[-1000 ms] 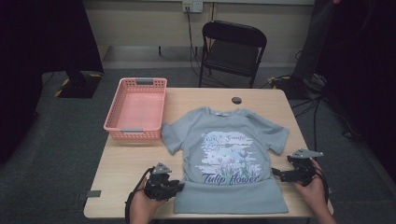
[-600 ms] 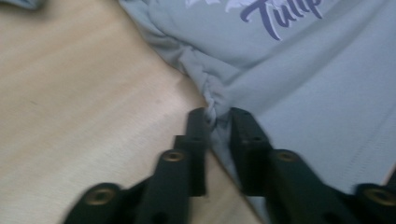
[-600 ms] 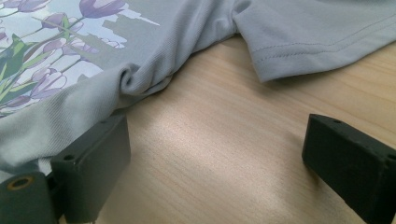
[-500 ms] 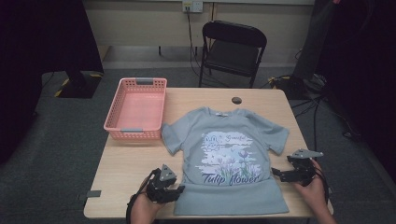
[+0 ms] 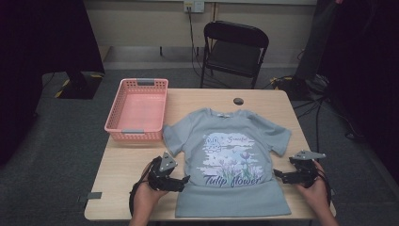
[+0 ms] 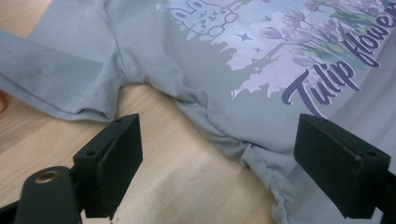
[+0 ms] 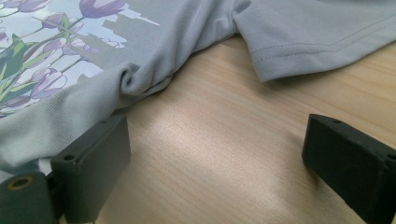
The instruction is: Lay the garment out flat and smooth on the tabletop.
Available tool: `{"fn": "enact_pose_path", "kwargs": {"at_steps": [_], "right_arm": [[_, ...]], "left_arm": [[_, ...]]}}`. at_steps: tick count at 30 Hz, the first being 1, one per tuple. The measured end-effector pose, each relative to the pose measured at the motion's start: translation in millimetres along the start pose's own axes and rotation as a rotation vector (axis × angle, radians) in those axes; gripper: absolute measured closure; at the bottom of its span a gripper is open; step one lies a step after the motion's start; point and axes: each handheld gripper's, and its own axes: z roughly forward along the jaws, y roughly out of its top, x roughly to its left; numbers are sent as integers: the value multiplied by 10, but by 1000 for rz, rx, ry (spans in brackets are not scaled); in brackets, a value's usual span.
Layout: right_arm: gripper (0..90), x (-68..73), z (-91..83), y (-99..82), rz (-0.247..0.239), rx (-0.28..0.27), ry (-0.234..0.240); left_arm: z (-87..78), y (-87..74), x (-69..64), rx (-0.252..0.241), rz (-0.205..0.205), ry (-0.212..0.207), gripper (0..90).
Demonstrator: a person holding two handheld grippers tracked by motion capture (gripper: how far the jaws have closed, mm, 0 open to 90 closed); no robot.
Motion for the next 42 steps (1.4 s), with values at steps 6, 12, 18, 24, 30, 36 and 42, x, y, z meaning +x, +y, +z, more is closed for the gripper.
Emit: {"fn": "enact_pose_path", "kwargs": {"at_steps": [6,12,18,24,30,36,42], "right_arm": [[65,0,0,0,0,0,0],[65,1,0,0,1,0,0],[65,6,-3,-2,1,1,2],[66,8,-4,-3,1,1,1],[65,9,-4,-3,-1,1,2],[65,13,-4,-4,-3,1,4],[65,17,-5,-5,-6,0,5]], "left_arm": [[46,26,31,-14,-1,-25,150],[76,31,55,-10,0,-42,150],[103,20,75,-15,-4,-48,151],[86,1,114,-34,-15,-71,151],[80,-21,138,-26,1,-75,150],[51,-51,181,-41,-2,-77,150],[-16,-95,237,-60,-9,-73,151]]}}
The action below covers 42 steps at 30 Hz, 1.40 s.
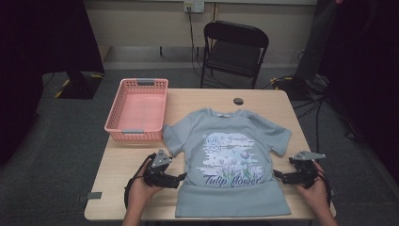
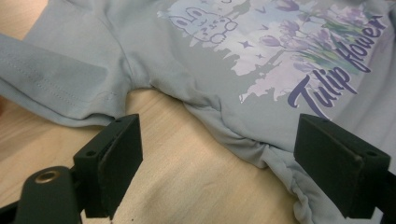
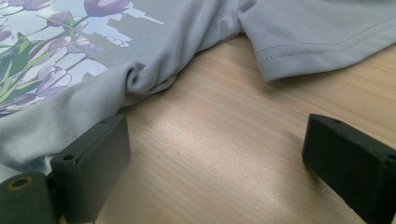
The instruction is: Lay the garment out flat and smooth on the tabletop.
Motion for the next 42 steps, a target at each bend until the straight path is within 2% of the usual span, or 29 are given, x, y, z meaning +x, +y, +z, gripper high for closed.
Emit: {"fn": "enact_pose_path", "kwargs": {"at_steps": [3,10,27,42], "right_arm": [[65,2,-1,-1,0,0,0],[65,4,-1,-1,-1,0,1],[65,6,-1,-1,-4,0,3],[65,7,-2,-1,-4,1,5]], "left_arm": [[-37,-17,17,-4,5,2,150],[-109,-63,86,-31,-19,2,150],[-262,-215,282,-34,-50,63,149],[-364,-347,430,-31,-57,123,146]]}}
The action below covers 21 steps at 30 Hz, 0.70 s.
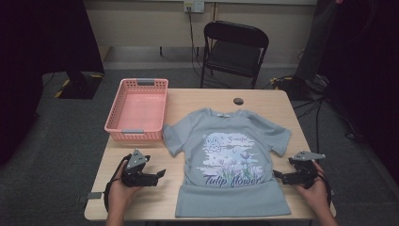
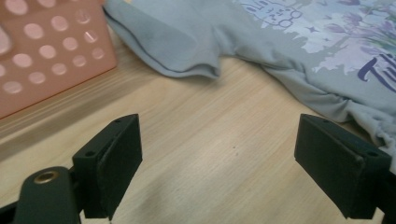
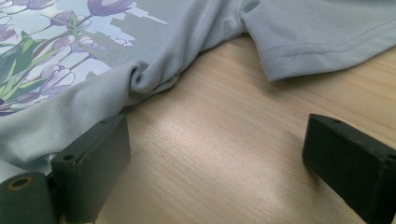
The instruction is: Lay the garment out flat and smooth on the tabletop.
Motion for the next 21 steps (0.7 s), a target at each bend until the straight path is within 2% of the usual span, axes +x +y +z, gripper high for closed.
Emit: {"fn": "enact_pose_path", "kwargs": {"at_steps": [8,15,21], "right_arm": [[65,1,0,0,-2,0,3],[65,1,0,0,-2,0,3],[65,1,0,0,-3,0,3]], "left_arm": [[-9,-63,61,9,3,27,142],[-38,-117,119,15,-12,64,140],[-64,-151,161,16,-24,75,140]]}}
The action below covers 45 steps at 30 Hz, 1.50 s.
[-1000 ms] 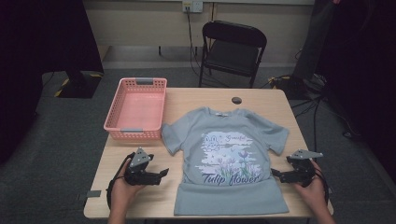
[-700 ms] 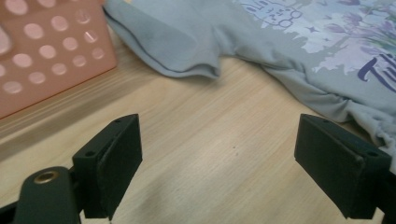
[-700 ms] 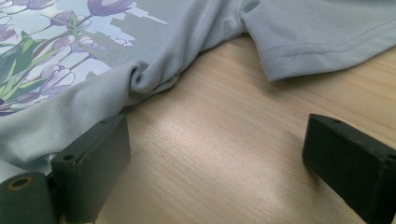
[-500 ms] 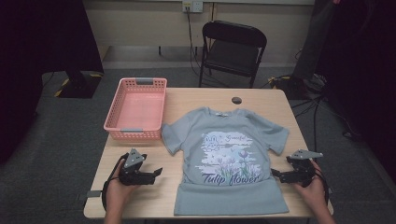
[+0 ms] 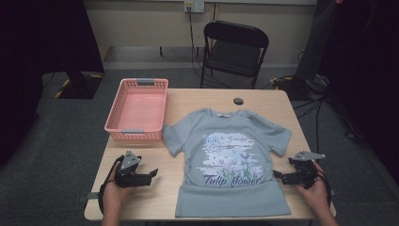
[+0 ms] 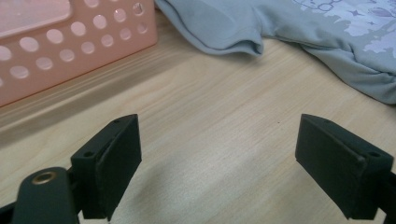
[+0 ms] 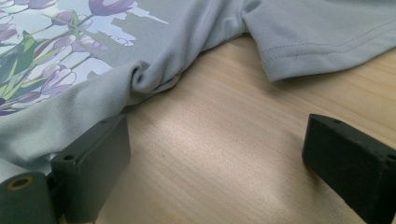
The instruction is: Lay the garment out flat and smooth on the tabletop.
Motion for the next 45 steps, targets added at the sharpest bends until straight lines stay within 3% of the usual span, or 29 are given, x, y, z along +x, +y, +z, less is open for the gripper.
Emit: {"fn": "enact_pose_path", "kwargs": {"at_steps": [21,26,34,45], "right_arm": [[65,1,0,0,-1,0,2],[65,1,0,0,-3,0,2],[65,1,0,0,-3,0,2],[65,2,0,-1,-4,0,3]], "left_arm": [[32,-117,65,67,10,56,140],[35,-127,71,57,16,59,129],[40,-159,85,43,-16,39,123],[57,-183,82,39,-5,17,35]]}}
